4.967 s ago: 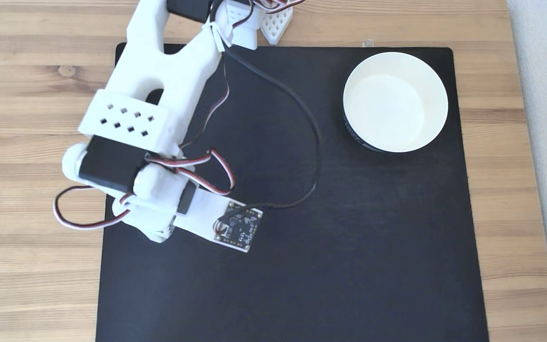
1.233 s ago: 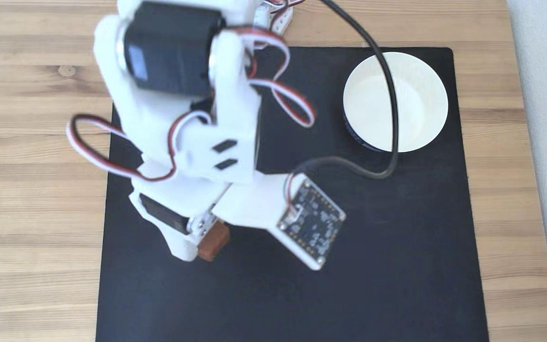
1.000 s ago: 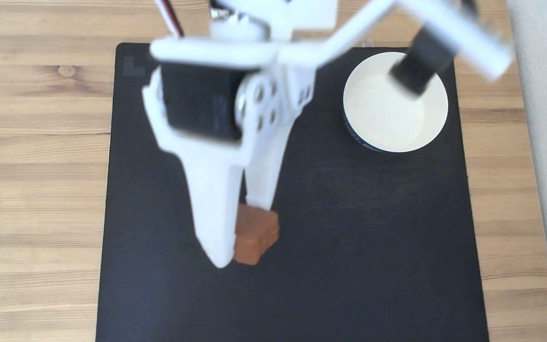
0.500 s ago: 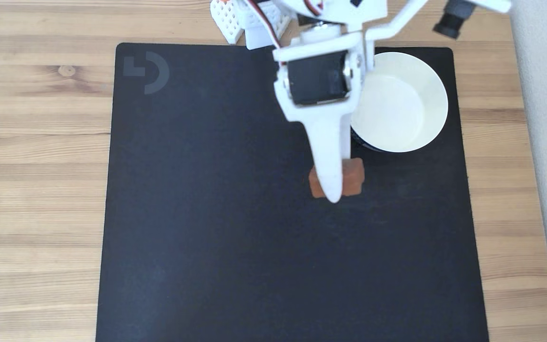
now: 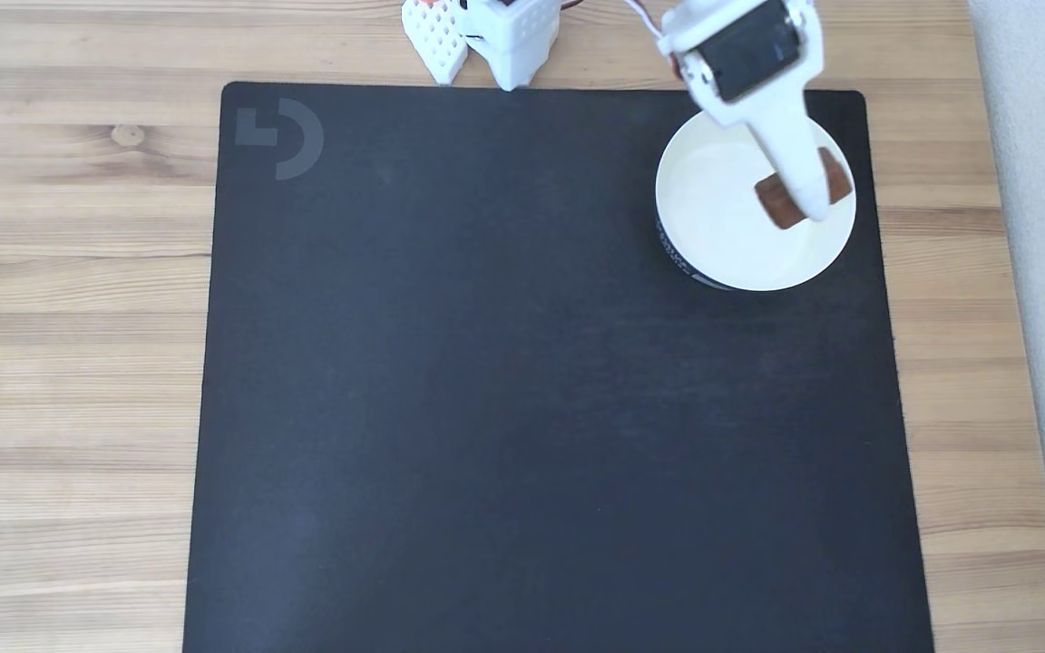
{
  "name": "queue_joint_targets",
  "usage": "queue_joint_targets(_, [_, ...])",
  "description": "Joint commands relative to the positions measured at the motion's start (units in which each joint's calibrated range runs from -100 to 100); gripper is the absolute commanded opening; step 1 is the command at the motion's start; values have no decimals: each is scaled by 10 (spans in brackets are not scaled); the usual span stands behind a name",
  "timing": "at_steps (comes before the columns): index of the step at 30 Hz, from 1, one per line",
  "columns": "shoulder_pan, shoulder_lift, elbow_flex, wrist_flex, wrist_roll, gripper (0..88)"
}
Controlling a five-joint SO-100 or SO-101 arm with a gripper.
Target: Pick up the toy and place it on the plate
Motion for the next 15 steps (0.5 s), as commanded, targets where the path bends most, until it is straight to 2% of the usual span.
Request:
queue_joint_targets(1, [-27,-60,64,-12,-6,24])
queue_joint_targets(7, [-40,-133,191,-31,-7,24])
queue_joint_targets(11, [-61,-173,295,-106,-8,24])
queue_joint_targets(15, [-67,-195,379,-133,-33,24])
